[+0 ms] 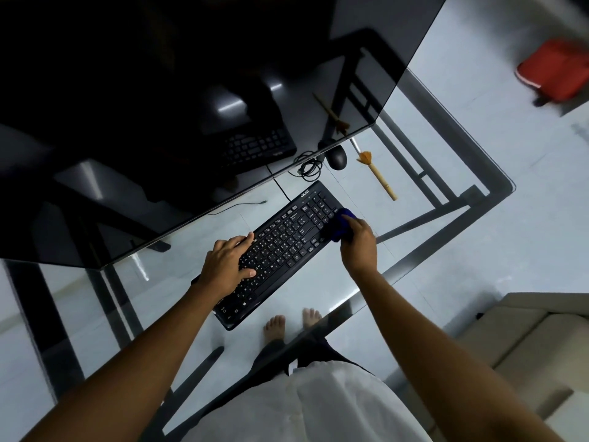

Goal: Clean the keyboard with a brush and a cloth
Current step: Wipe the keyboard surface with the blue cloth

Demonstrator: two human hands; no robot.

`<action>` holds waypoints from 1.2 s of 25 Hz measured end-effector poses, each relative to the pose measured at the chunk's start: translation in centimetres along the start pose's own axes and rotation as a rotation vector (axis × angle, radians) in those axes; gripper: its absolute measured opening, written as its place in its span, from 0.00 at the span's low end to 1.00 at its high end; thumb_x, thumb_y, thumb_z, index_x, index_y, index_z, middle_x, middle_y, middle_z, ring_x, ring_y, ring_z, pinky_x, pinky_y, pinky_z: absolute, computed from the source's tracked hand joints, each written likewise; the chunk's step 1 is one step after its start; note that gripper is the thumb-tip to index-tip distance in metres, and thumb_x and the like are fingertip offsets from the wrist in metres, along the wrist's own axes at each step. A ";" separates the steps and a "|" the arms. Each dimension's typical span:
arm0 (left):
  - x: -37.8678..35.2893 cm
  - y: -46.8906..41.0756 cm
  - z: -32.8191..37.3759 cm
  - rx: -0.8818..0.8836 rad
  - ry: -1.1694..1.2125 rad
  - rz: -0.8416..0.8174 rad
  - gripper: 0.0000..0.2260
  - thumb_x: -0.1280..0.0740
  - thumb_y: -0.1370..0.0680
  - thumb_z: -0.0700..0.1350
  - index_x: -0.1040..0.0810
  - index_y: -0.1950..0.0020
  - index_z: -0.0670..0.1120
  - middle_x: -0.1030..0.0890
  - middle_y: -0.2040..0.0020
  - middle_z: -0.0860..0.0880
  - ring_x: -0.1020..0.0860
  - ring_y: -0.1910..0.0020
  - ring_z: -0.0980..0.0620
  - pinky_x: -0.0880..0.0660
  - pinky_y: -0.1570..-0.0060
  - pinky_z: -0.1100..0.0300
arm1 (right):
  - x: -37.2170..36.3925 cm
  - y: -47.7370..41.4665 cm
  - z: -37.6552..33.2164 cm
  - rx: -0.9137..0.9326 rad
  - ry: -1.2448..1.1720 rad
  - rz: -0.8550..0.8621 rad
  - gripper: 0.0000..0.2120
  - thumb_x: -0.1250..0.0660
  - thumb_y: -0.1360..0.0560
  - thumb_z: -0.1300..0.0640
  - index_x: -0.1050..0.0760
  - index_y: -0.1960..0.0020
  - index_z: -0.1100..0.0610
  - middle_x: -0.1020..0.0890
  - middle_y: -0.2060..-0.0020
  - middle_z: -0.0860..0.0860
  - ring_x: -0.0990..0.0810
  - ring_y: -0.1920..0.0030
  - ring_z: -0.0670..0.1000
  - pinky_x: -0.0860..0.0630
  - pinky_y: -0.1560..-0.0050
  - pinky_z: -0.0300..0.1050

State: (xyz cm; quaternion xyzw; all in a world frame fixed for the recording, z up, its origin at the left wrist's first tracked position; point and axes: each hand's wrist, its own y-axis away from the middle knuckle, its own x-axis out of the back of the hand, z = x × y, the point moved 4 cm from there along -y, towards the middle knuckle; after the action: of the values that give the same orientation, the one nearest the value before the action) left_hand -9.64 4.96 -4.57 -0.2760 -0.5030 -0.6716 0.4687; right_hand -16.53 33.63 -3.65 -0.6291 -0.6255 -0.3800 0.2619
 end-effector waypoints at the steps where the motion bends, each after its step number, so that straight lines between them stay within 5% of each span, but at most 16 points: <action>1: 0.0 0.0 0.1 0.009 -0.010 0.000 0.39 0.28 0.27 0.54 0.46 0.22 0.55 0.33 0.27 0.52 0.35 0.33 0.46 0.31 0.41 0.51 | -0.1 0.1 0.2 -0.026 -0.035 0.010 0.24 0.36 0.27 0.70 0.28 0.33 0.56 0.23 0.39 0.56 0.25 0.40 0.57 0.27 0.38 0.49; 8: 0.0 -0.1 0.5 0.054 -0.032 0.008 0.39 0.28 0.28 0.53 0.46 0.23 0.56 0.33 0.27 0.54 0.36 0.32 0.47 0.33 0.40 0.51 | -2.8 7.0 -3.0 0.074 -0.056 -0.217 0.26 0.31 0.29 0.65 0.29 0.32 0.56 0.25 0.38 0.55 0.24 0.41 0.55 0.27 0.36 0.45; 12: 0.2 0.2 1.5 0.116 -0.047 0.002 0.37 0.28 0.28 0.51 0.43 0.23 0.55 0.34 0.27 0.52 0.37 0.31 0.47 0.34 0.38 0.51 | -6.1 11.8 -5.3 0.161 -0.090 -0.526 0.31 0.28 0.29 0.56 0.32 0.29 0.55 0.25 0.37 0.54 0.24 0.40 0.53 0.28 0.36 0.41; 16: 0.2 3.6 2.4 0.191 0.239 0.443 0.18 0.32 0.25 0.40 0.25 0.35 0.49 0.24 0.39 0.48 0.28 0.39 0.46 0.27 0.41 0.47 | -3.7 9.4 -4.8 0.151 -0.263 -0.845 0.29 0.28 0.29 0.62 0.30 0.29 0.55 0.21 0.39 0.52 0.22 0.45 0.43 0.29 0.42 0.28; 18: -0.9 6.0 3.6 0.200 0.274 0.635 0.12 0.34 0.23 0.44 0.22 0.40 0.47 0.22 0.44 0.48 0.26 0.44 0.47 0.25 0.46 0.48 | -1.5 6.1 -4.2 0.253 -0.204 -0.905 0.27 0.30 0.29 0.67 0.27 0.31 0.55 0.21 0.38 0.51 0.23 0.41 0.47 0.24 0.39 0.41; 22: -5.1 6.0 8.2 0.248 0.070 0.515 0.21 0.32 0.28 0.61 0.22 0.43 0.48 0.22 0.48 0.49 0.25 0.48 0.46 0.28 0.51 0.52 | -0.6 -1.7 -6.4 0.684 0.319 -0.655 0.39 0.27 0.31 0.60 0.40 0.25 0.45 0.37 0.26 0.53 0.41 0.27 0.60 0.37 0.29 0.65; 25: -6.5 5.0 9.5 0.332 0.041 0.490 0.19 0.31 0.30 0.61 0.23 0.46 0.49 0.22 0.48 0.49 0.25 0.49 0.45 0.28 0.52 0.51 | -4.1 -2.9 -9.7 0.927 0.612 -0.779 0.56 0.23 0.36 0.44 0.58 0.23 0.42 0.53 0.21 0.51 0.58 0.23 0.61 0.55 0.28 0.68; 30: -7.2 7.2 8.3 0.544 0.115 0.525 0.13 0.29 0.29 0.56 0.23 0.51 0.51 0.22 0.49 0.50 0.26 0.48 0.47 0.28 0.51 0.51 | -8.1 -1.2 -10.3 1.005 0.794 -0.929 0.68 0.20 0.44 0.40 0.68 0.24 0.47 0.60 0.22 0.48 0.63 0.23 0.55 0.58 0.28 0.72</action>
State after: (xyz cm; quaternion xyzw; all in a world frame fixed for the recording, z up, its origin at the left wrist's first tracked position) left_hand -1.05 14.90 -4.82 -0.2228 -0.5478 -0.3852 0.7084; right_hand -18.67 20.69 -4.47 0.0729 -0.7805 -0.3185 0.5330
